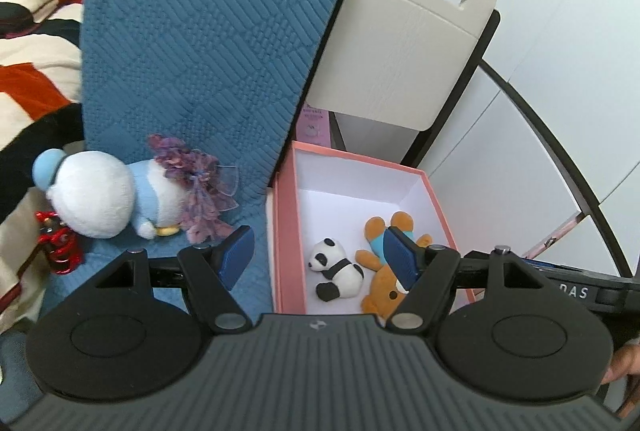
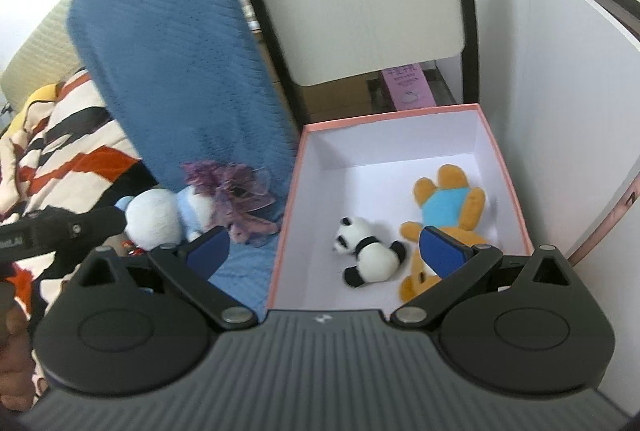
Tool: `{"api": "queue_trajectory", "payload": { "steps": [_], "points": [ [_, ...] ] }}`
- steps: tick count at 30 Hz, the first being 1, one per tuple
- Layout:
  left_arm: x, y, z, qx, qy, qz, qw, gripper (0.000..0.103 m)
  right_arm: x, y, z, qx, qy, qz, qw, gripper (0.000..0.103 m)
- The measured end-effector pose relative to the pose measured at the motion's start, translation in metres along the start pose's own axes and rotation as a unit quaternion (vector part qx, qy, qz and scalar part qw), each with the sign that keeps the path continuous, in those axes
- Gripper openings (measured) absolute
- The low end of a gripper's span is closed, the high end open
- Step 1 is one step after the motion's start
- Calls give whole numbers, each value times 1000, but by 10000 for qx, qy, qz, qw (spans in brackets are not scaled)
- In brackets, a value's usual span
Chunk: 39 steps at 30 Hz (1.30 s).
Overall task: Organize objects
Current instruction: 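Open both tools to drop the panda and bear into the pink box, then move both tools back toward the white plush and red figure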
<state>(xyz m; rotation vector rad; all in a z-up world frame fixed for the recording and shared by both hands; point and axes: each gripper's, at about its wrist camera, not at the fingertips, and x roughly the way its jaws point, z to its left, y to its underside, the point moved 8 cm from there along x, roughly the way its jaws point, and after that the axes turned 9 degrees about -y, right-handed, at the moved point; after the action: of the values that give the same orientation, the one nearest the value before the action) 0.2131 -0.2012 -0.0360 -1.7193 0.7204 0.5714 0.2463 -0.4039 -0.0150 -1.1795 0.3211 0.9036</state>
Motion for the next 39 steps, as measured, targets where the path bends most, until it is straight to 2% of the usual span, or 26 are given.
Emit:
{"api": "queue_trajectory", "payload": {
  "steps": [11,20,27,39],
  "points": [
    [-54,18,42,-62,-126,-335,9993,76,-25,29,50,-108,-200,-197,9995,103],
    [-82,39,70,-45,-300,-521,9982,76,-34,60,91,-359,-423,-316,9980,103],
    [-89,57,88,-313,-256,-426,9983,76,-31,80,107,-256,-651,-451,9965,103],
    [-79,80,105,-219,-544,-586,9966,76,-9,101,108,-395,-660,-494,9958,103]
  ]
}}
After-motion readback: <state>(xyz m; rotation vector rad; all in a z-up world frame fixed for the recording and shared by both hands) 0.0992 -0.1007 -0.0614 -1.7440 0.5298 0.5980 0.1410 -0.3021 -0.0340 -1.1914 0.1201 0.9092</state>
